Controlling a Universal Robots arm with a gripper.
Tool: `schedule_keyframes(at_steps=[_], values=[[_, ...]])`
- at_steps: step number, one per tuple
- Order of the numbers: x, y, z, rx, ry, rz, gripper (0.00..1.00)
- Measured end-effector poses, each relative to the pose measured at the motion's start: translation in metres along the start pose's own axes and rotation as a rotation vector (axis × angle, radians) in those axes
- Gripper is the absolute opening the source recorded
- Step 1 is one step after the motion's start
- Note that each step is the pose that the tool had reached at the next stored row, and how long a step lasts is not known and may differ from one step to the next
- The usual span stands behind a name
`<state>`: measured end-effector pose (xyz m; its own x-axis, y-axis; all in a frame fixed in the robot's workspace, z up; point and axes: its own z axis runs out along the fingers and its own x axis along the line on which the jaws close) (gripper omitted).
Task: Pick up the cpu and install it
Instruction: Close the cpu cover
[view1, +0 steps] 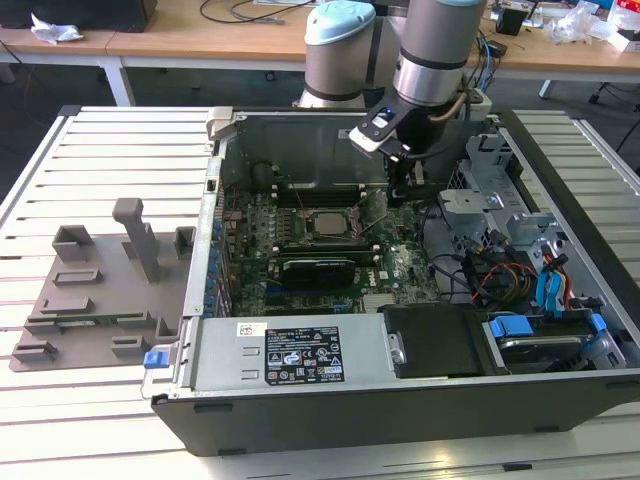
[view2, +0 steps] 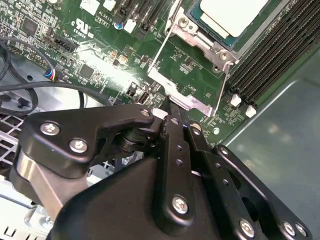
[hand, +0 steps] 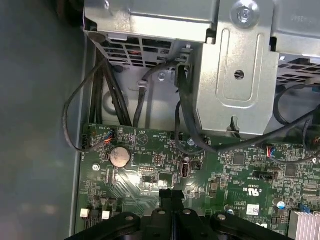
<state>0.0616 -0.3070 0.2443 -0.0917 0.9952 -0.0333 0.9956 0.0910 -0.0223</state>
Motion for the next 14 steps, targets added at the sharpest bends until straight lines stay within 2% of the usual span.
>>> schedule_keyframes(at_steps=[2,5,8,14], values=[[0.0009,-0.0101,0.0002,0.0,0.0,0.0,0.11],[0.0015,-0.0163,0.0003,0.0,0.0,0.0,0.11],[0.0028,-0.03,0.0006,-0.0001,0.0,0.0,0.11],[0.004,-0.0437,0.0009,0.0,0.0,0.0,0.11]])
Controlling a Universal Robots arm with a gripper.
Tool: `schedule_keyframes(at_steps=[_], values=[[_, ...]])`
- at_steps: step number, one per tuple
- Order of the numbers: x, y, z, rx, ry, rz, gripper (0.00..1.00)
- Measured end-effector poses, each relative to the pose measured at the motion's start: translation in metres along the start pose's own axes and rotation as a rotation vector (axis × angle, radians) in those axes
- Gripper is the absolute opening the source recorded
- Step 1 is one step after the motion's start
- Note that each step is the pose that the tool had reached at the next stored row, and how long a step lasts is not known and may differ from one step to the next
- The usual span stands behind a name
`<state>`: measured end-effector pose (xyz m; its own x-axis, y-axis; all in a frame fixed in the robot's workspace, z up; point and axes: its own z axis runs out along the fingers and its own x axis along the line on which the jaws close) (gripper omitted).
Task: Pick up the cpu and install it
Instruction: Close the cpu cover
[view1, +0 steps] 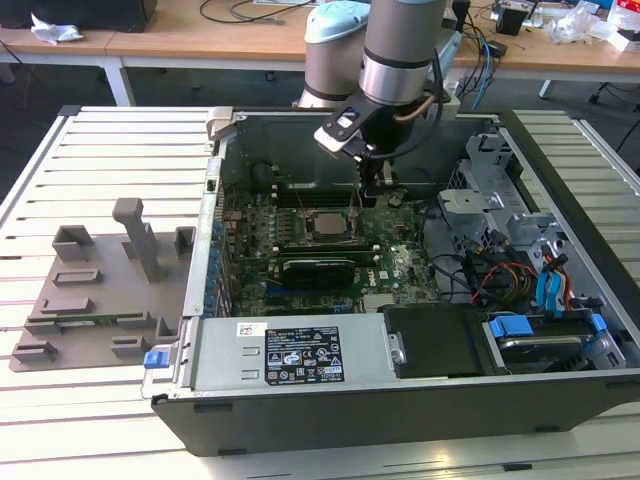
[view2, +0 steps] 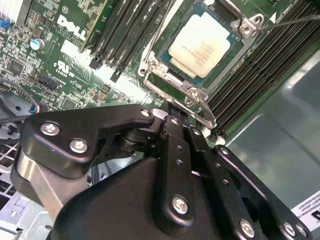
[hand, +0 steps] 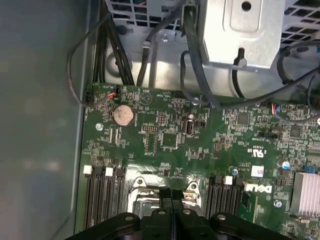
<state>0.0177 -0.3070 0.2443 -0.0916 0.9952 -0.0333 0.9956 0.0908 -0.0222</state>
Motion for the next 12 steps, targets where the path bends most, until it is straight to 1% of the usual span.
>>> schedule_keyframes(at_steps=[1,3,4,5,9,12], values=[[0.0003,-0.0031,0.0001,0.0,0.0,0.0,0.11],[0.0006,-0.0066,0.0001,0.0,0.0,0.0,0.11],[0.0009,-0.0096,0.0003,-0.0001,0.0001,0.0,0.11],[0.0014,-0.0152,0.001,0.0001,-0.0001,0.0,0.11],[0.0024,-0.0255,0.0019,0.0,0.0,0.0,0.11],[0.0029,-0.0313,0.0025,0.0,0.0,0.0,0.11]])
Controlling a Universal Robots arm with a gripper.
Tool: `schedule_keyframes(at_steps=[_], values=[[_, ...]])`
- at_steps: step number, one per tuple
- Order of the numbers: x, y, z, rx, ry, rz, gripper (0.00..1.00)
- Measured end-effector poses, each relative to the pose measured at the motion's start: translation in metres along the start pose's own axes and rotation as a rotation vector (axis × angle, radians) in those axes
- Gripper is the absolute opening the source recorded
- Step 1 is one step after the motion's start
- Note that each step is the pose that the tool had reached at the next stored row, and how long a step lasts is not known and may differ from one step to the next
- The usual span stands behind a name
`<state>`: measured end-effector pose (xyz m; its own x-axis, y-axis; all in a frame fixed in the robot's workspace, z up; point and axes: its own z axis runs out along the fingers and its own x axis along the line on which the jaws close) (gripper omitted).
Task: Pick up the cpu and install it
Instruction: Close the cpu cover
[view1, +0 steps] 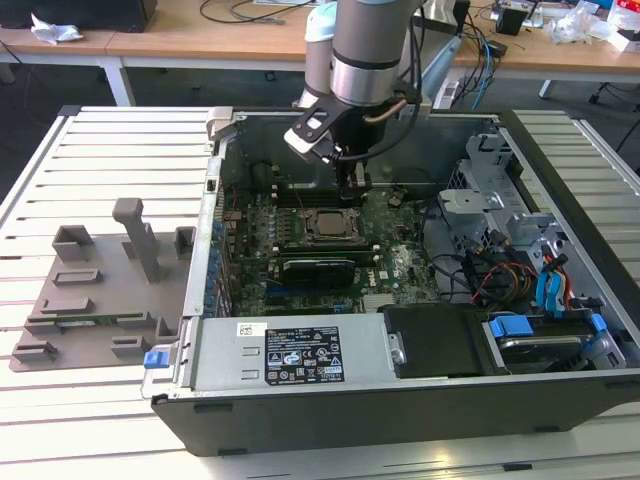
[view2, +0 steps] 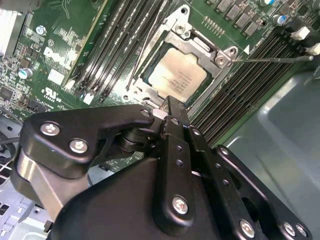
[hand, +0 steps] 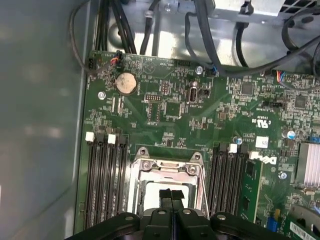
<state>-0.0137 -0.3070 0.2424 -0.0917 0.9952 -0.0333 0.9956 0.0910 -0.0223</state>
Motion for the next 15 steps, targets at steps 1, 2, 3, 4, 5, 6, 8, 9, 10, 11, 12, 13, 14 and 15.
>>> schedule_keyframes(at_steps=[1,2,3,4,5,6,8,9,10,11,12,13,14,15], values=[[0.0001,-0.0015,0.0002,0.0,0.0,0.0,0.11],[0.0004,-0.0035,0.0005,0.0,0.0001,0.0,0.11],[0.0005,-0.0051,0.0009,-0.0001,0.0001,0.0,0.11],[0.0007,-0.0073,0.0014,0.0,-0.0001,0.0,0.11],[0.0009,-0.009,0.0022,-0.0001,0.0001,0.0,0.11],[0.0011,-0.0101,0.0032,-0.0001,0.0001,0.0,0.11],[0.0017,-0.016,0.0071,0.0,0.0,0.0,0.11],[0.002,-0.018,0.0106,-0.0001,0.0,0.0,0.11],[0.0022,-0.0194,0.0128,0.0,-0.0001,0.0,0.11],[0.0025,-0.0214,0.0153,-0.0001,0.0,0.0,0.11],[0.0027,-0.0227,0.0162,-0.0001,0.0,0.0,0.11],[0.0029,-0.0245,0.0179,0.0,-0.0001,0.0,0.11],[0.0031,-0.0261,0.0204,0.0,0.0,0.0,0.11],[0.0033,-0.0271,0.0225,0.0,0.0001,0.0,0.11]])
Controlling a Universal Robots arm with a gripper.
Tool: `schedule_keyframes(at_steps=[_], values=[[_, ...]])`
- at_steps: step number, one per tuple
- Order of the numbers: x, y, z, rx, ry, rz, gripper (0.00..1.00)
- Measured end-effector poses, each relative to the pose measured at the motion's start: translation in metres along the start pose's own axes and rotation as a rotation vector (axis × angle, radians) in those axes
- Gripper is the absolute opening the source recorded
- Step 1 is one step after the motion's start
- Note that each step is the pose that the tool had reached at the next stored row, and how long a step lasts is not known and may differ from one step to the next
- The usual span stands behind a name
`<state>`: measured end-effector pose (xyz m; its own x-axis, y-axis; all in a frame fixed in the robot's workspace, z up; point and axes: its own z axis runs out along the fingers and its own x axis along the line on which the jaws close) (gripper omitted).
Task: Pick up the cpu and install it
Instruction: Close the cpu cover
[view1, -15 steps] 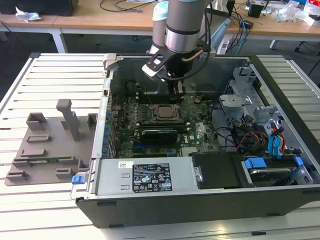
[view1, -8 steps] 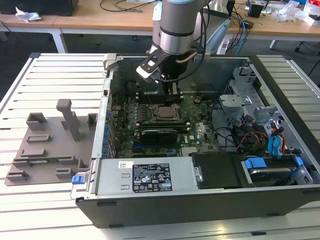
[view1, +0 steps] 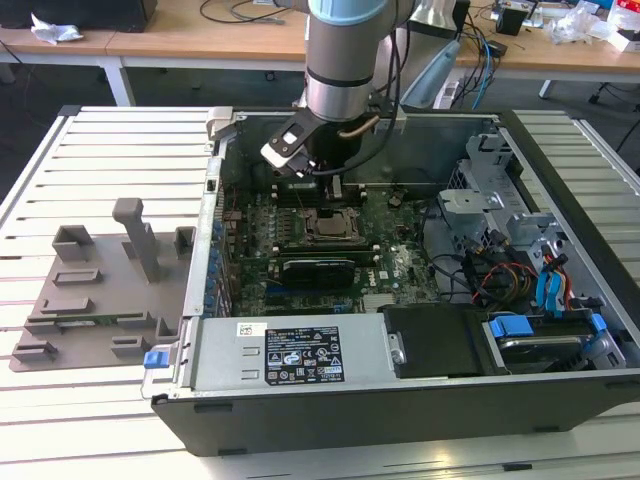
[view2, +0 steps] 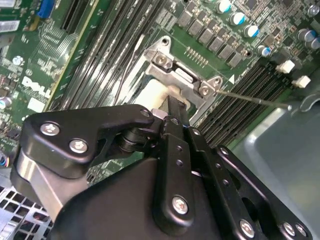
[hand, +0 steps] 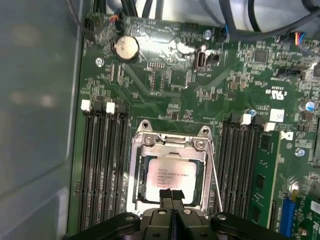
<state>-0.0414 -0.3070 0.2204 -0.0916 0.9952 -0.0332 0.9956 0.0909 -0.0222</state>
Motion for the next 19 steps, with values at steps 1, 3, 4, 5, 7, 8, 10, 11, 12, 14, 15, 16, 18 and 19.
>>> schedule_keyframes(at_steps=[1,3,4,5,7,8,10,11,12,14,15,16,18,19], values=[[0.0002,-0.001,0.0019,-0.0001,0.0,0.0,0.11],[0.0006,-0.004,0.0073,0.0001,-0.0001,0.0,0.11],[0.0008,-0.0053,0.0099,0.0,0.0,0.0,0.11],[0.0009,-0.006,0.0113,0.0,0.0,0.0,0.11],[0.0011,-0.0068,0.0136,-0.0001,0.0,0.0,0.11],[0.0011,-0.0069,0.0139,0.0001,-0.0001,0.0,0.11],[0.0011,-0.0069,0.014,0.0002,-0.0003,0.0,0.11],[0.0011,-0.0069,0.0141,0.0,-0.0003,0.0,0.11],[0.0011,-0.0065,0.0137,-0.0002,-0.0002,0.0,0.11],[0.0007,-0.0031,0.0126,0.0,-0.0004,0.0,0.11],[0.0006,-0.0021,0.0124,0.0,-0.0003,0.0,0.11],[0.0006,-0.0015,0.0123,0.0,-0.0004,0.0,0.11],[0.0004,0.0,0.0117,0.0,-0.0004,0.0,0.11],[0.0003,0.0008,0.0114,0.0,-0.0003,0.0,0.11]])
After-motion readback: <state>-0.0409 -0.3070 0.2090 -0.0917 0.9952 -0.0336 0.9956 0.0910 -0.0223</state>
